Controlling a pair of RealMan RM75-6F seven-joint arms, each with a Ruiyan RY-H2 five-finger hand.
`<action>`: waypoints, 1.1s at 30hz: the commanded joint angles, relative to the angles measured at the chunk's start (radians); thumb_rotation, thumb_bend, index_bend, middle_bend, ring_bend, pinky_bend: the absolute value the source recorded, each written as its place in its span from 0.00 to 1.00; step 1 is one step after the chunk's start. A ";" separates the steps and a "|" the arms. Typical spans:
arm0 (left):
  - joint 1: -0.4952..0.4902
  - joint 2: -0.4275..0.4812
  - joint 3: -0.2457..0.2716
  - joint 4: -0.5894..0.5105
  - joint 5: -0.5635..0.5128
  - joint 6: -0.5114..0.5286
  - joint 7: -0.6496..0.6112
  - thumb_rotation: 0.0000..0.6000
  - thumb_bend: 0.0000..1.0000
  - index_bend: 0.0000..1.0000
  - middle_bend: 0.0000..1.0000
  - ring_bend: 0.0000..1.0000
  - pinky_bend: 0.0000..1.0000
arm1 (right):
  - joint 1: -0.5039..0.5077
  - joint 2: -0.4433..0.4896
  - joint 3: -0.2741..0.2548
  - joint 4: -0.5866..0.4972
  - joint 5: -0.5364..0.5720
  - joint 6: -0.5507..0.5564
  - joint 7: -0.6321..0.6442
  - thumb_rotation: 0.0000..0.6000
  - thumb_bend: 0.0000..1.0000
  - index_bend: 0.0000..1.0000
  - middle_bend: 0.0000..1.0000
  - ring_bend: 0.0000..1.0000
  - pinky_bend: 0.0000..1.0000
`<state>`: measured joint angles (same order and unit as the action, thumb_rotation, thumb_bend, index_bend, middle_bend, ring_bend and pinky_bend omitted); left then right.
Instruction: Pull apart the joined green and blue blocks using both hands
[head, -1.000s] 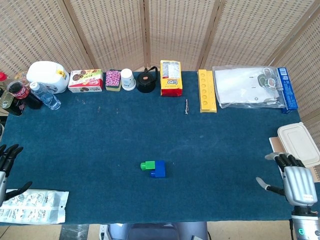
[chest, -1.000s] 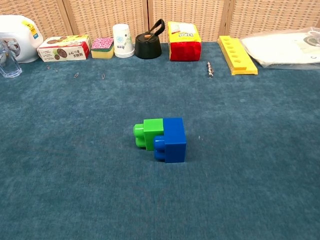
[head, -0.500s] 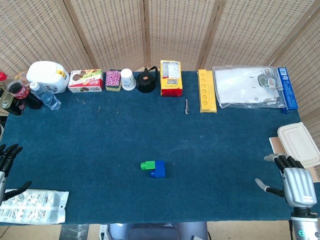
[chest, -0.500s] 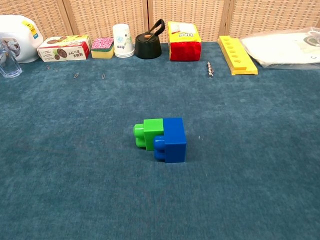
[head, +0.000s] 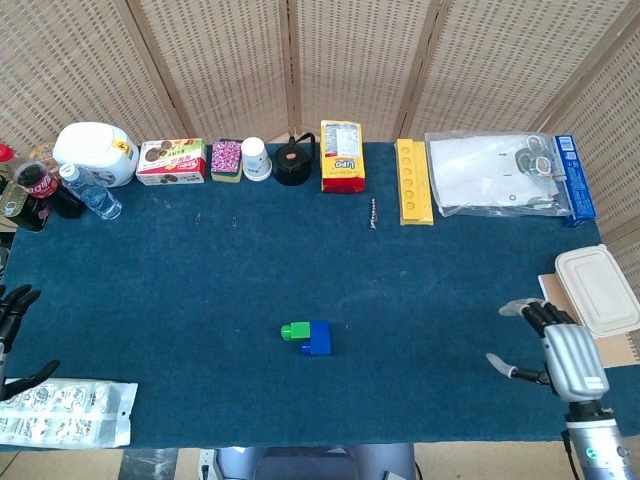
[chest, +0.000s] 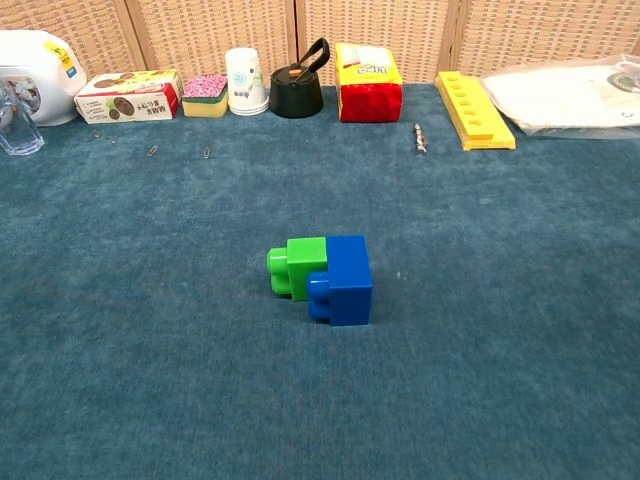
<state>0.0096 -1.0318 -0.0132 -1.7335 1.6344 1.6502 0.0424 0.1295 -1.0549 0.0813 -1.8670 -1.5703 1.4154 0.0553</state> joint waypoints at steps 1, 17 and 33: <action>0.003 0.007 -0.001 -0.012 -0.001 0.005 0.011 1.00 0.13 0.15 0.14 0.04 0.18 | 0.087 0.009 0.015 -0.018 -0.039 -0.100 0.077 0.74 0.19 0.34 0.34 0.28 0.33; 0.003 0.042 -0.009 -0.040 -0.018 -0.003 0.037 1.00 0.14 0.15 0.14 0.04 0.18 | 0.323 -0.144 0.081 -0.053 0.091 -0.381 -0.235 0.62 0.08 0.23 0.26 0.24 0.22; 0.002 0.044 -0.014 0.007 -0.038 -0.010 -0.018 1.00 0.13 0.15 0.14 0.04 0.18 | 0.482 -0.337 0.078 -0.058 0.412 -0.463 -0.663 0.63 0.09 0.22 0.23 0.23 0.21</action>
<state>0.0113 -0.9880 -0.0265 -1.7277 1.5965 1.6393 0.0268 0.5850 -1.3617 0.1659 -1.9311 -1.1932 0.9592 -0.5671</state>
